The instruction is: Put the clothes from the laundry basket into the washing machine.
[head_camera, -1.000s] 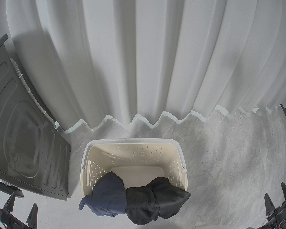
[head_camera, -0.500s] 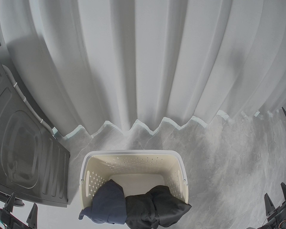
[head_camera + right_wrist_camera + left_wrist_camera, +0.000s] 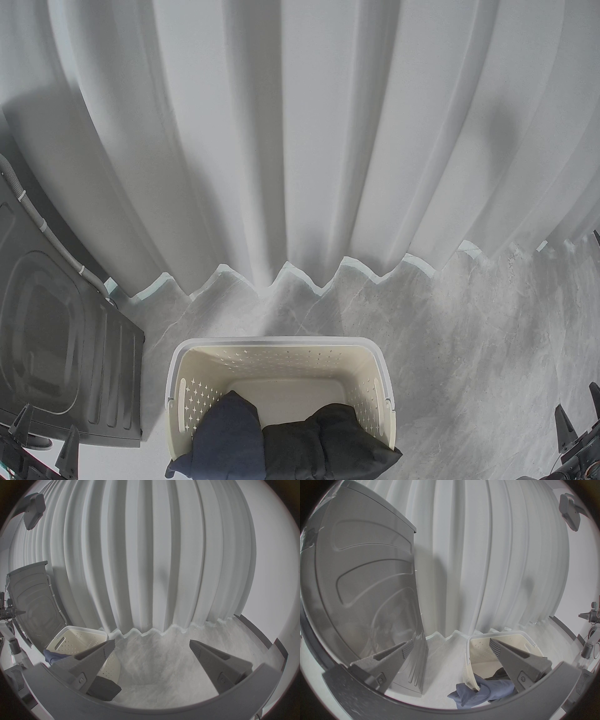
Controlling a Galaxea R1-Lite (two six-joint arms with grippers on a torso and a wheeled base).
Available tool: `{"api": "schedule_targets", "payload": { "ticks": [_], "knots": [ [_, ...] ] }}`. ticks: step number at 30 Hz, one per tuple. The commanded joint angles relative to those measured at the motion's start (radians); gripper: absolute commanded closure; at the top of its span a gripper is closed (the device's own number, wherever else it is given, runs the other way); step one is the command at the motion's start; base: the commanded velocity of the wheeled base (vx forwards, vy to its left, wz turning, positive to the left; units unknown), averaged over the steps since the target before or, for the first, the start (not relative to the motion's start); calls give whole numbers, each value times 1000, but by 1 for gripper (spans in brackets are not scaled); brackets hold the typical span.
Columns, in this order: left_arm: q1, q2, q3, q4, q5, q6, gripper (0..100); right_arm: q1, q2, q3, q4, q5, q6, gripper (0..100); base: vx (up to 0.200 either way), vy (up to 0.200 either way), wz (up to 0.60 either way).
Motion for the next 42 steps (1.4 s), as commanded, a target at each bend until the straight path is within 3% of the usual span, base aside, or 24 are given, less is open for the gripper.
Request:
{"api": "schedule_targets", "payload": {
  "ticks": [1, 8, 20, 26, 42],
  "knots": [
    [1, -13, 15, 0, 1, -1, 0, 0, -16, 18, 0, 0, 0, 0, 0, 0, 0],
    [1, -13, 15, 0, 1, -1, 0, 0, -16, 18, 0, 0, 0, 0, 171, 0, 0],
    [1, -13, 15, 0, -1, -1, 0, 0, -16, 18, 0, 2, 0, 0, 0, 0, 0],
    [1, -13, 15, 0, 1, -1, 0, 0, -16, 18, 0, 2, 0, 0, 200, 0, 0],
    [1, -13, 15, 0, 1, -1, 0, 0, -16, 18, 0, 2, 0, 0, 38, 0, 0]
  ]
}}
